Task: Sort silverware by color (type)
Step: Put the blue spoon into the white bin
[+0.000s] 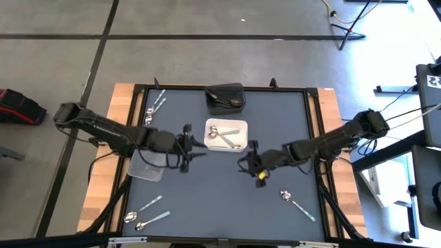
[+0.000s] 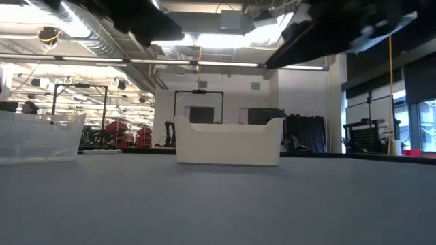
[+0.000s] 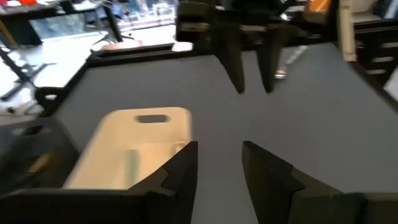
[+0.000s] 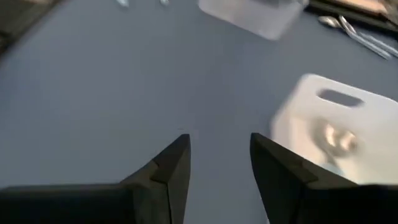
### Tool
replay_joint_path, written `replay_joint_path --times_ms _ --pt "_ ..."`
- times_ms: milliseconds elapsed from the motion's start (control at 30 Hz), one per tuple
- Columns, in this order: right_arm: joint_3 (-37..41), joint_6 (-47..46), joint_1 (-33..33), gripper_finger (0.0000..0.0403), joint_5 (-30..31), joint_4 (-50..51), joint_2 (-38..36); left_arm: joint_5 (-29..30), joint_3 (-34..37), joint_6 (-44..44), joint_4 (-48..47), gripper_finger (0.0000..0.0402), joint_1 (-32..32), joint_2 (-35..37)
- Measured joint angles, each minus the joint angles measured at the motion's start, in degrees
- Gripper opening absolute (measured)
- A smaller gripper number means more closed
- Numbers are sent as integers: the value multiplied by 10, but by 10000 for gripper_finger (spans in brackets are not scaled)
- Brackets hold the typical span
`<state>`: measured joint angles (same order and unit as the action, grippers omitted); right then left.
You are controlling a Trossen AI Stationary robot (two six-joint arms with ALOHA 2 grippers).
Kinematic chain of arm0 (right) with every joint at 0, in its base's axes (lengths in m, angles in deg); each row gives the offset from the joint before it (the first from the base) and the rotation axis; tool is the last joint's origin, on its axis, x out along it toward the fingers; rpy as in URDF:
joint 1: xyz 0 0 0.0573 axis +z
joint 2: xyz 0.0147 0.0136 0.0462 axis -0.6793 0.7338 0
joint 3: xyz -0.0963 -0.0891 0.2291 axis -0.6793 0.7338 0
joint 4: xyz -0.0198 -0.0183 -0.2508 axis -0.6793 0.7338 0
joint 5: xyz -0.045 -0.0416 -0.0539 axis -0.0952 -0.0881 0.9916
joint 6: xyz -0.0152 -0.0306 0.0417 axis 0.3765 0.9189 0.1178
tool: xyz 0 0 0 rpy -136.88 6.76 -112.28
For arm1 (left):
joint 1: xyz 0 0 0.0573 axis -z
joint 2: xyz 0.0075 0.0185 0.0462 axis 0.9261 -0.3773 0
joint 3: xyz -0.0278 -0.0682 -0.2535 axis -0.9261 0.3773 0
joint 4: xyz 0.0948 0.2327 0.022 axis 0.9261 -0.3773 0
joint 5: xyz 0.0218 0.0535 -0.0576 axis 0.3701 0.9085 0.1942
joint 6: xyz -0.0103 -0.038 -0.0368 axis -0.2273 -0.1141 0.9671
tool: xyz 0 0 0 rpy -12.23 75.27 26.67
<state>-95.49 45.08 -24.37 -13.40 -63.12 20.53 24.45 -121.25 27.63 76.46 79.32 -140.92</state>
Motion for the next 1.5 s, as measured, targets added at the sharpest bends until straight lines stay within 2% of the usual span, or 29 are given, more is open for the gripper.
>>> replay_joint_path --times_ms 233,333,467,700,800,933,1200,1500 --pt "33 -23 75 156 0 -106 -3 68 -50 37 -26 117 146 -54" --pt "33 -35 97 156 1 -144 -2 76 -70 92 -70 117 199 -79" --pt "33 -48 113 156 0 -193 -2 63 -82 218 -147 117 265 -111" --pt "32 -61 112 156 21 -243 21 -15 -84 480 -239 117 358 -146" --pt "32 -83 113 156 21 -266 47 -38 -84 581 -259 117 396 -166" --pt "32 -127 113 156 -2 -278 73 -41 -84 674 -265 117 441 -201" --pt "32 -154 113 156 -9 -303 95 -35 -84 763 -264 117 485 -273" --pt "32 -172 121 156 1 -301 96 -14 -85 751 -262 115 486 -291"
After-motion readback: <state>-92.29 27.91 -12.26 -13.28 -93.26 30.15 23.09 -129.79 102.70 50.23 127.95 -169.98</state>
